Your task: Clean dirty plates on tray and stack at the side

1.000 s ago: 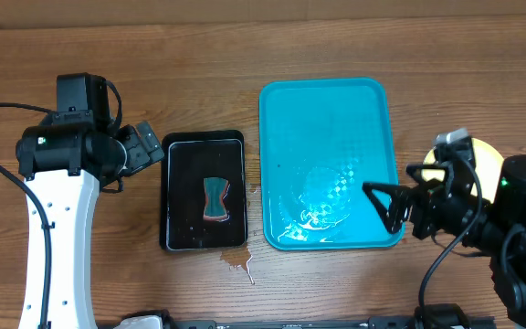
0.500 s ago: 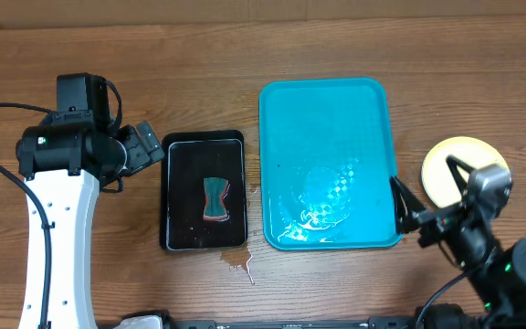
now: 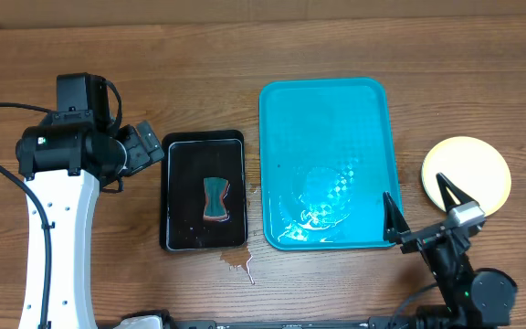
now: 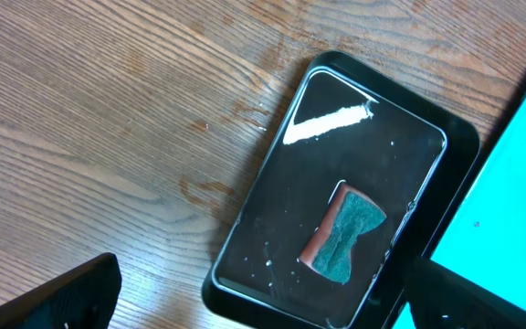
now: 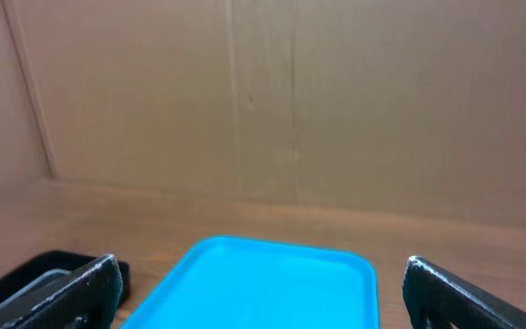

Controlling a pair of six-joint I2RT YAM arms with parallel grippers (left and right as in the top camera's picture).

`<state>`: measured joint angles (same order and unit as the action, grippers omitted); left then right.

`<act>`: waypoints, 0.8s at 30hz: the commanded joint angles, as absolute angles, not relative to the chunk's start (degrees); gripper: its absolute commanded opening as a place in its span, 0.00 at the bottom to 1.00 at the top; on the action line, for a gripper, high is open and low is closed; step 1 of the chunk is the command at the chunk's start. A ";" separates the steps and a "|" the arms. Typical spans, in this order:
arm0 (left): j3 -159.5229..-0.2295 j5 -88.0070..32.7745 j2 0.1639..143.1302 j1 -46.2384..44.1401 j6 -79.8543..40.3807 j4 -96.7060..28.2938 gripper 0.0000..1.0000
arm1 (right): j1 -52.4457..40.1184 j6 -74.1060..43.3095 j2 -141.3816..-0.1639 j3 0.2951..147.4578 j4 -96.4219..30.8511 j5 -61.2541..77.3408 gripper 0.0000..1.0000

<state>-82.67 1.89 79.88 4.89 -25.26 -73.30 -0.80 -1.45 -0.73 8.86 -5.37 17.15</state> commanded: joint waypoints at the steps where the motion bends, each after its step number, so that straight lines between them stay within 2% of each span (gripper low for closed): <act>1: -83.29 1.87 79.40 4.95 -24.21 -73.25 1.00 | -0.64 -1.52 -0.16 3.09 1.32 16.73 1.00; 2: -83.29 1.87 79.40 4.95 -24.21 -73.25 1.00 | -0.67 -1.50 -0.16 0.91 5.06 16.75 1.00; 8: -83.29 1.87 79.40 4.95 -24.21 -73.23 1.00 | -0.69 -1.48 -0.14 0.43 4.99 15.92 1.00; 15: -83.29 1.87 79.40 4.95 -24.21 -73.25 1.00 | -0.67 -1.48 -0.16 0.45 -3.44 15.90 1.00; 24: -83.29 1.87 79.40 4.95 -24.21 -73.23 1.00 | -0.67 -1.48 -0.38 0.47 -3.33 15.90 1.00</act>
